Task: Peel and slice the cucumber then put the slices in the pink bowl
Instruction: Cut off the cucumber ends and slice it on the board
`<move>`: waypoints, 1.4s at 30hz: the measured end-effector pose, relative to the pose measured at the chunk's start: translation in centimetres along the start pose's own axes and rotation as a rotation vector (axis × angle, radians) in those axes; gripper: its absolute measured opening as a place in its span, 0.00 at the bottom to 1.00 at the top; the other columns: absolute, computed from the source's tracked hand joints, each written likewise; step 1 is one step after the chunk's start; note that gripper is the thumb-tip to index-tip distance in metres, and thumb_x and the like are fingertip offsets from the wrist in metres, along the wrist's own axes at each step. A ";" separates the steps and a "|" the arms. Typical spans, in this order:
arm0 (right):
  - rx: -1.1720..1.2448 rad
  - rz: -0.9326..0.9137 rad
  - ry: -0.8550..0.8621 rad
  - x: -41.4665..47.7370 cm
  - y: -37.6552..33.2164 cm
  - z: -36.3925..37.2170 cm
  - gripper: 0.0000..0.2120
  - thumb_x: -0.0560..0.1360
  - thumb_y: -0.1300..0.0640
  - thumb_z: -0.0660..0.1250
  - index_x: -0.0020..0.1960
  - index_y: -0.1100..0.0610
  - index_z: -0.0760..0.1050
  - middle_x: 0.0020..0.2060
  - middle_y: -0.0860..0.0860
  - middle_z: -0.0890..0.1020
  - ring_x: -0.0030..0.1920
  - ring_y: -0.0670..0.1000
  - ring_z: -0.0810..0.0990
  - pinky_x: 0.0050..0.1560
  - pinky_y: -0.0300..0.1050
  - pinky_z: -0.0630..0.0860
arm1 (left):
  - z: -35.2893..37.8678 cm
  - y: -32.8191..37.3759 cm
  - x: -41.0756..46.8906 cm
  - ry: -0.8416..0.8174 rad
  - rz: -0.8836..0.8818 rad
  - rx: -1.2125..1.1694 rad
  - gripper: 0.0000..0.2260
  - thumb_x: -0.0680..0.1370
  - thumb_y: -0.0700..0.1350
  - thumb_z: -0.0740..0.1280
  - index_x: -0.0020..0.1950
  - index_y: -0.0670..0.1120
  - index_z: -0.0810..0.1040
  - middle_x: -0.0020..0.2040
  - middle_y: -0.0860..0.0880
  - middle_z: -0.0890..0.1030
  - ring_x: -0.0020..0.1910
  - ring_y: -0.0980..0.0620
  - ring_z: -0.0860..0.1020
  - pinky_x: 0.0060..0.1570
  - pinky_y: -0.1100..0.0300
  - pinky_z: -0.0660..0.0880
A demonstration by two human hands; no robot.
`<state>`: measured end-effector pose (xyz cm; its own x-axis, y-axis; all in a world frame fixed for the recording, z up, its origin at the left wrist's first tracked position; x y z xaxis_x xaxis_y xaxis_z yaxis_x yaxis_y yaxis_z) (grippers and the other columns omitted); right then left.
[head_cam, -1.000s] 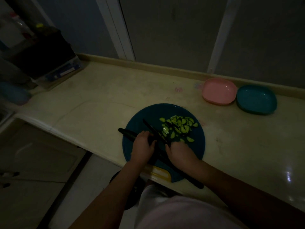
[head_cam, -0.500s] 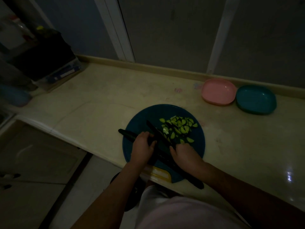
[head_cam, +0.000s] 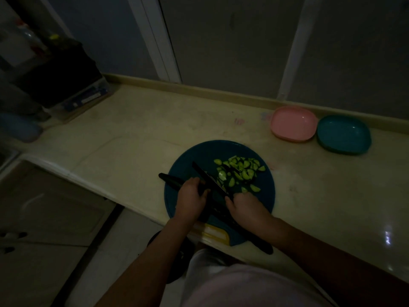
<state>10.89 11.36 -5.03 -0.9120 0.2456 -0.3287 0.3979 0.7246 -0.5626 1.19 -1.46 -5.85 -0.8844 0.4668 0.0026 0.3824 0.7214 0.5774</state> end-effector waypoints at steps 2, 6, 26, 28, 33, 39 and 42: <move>-0.011 -0.003 -0.001 0.3 -0.2 0.3 0.23 0.81 0.53 0.54 0.28 0.55 0.61 0.26 0.48 0.66 0.25 0.43 0.64 0.23 0.37 0.59 | 0.0 0.1 0.0 0.001 -0.003 -0.007 0.08 0.74 0.39 0.70 0.50 0.37 0.77 0.48 0.41 0.79 0.48 0.46 0.75 0.38 0.66 0.60; -0.013 -0.002 -0.020 1.0 -0.7 0.3 0.23 0.81 0.53 0.54 0.27 0.55 0.60 0.25 0.48 0.65 0.25 0.43 0.63 0.23 0.38 0.57 | 0.1 0.1 0.1 -0.005 -0.003 0.003 0.08 0.74 0.39 0.69 0.51 0.38 0.77 0.49 0.42 0.79 0.49 0.47 0.75 0.38 0.68 0.59; -0.015 0.188 0.054 0.8 1.2 -0.7 0.23 0.82 0.51 0.52 0.28 0.54 0.59 0.26 0.48 0.65 0.25 0.44 0.63 0.23 0.38 0.57 | 0.1 -0.5 4.2 -0.137 0.162 0.038 0.11 0.74 0.39 0.70 0.55 0.43 0.78 0.51 0.44 0.79 0.52 0.47 0.75 0.45 0.63 0.67; -0.033 0.186 0.056 0.8 1.1 -0.7 0.22 0.82 0.51 0.52 0.29 0.53 0.59 0.26 0.47 0.64 0.26 0.45 0.64 0.23 0.36 0.56 | 0.5 -1.0 3.8 -0.095 0.184 0.059 0.10 0.74 0.40 0.69 0.56 0.43 0.78 0.51 0.45 0.78 0.52 0.47 0.73 0.45 0.66 0.62; -0.036 0.176 0.086 0.6 0.9 -0.9 0.21 0.82 0.51 0.52 0.38 0.61 0.73 0.33 0.51 0.74 0.31 0.47 0.70 0.28 0.40 0.63 | 0.9 -0.9 2.7 -0.004 0.206 0.136 0.10 0.75 0.42 0.69 0.55 0.43 0.77 0.49 0.44 0.78 0.49 0.46 0.74 0.42 0.59 0.67; -0.020 0.156 0.082 0.5 1.0 -0.7 0.20 0.82 0.50 0.53 0.44 0.62 0.75 0.31 0.49 0.71 0.34 0.48 0.72 0.31 0.39 0.65 | 1.1 -0.4 1.1 -0.014 0.155 0.164 0.11 0.76 0.43 0.67 0.57 0.42 0.76 0.51 0.43 0.77 0.50 0.45 0.73 0.44 0.56 0.69; 0.002 0.170 0.059 0.2 0.8 -0.4 0.21 0.81 0.50 0.53 0.31 0.56 0.64 0.27 0.47 0.67 0.26 0.44 0.65 0.23 0.38 0.60 | 0.7 0.0 2.1 -0.057 0.157 0.118 0.10 0.75 0.41 0.67 0.55 0.42 0.75 0.52 0.43 0.76 0.51 0.45 0.72 0.43 0.61 0.63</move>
<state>10.96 12.22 -5.21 -0.8356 0.4019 -0.3745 0.5473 0.6679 -0.5044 -0.47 -0.14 -6.47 -0.7963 0.6037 0.0371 0.5459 0.6909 0.4740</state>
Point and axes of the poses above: each hand's wrist, its own x-axis towards the middle knuckle, its own z-axis out of the palm, y = z × x, the point moved 1 cm from there along x, towards the middle knuckle
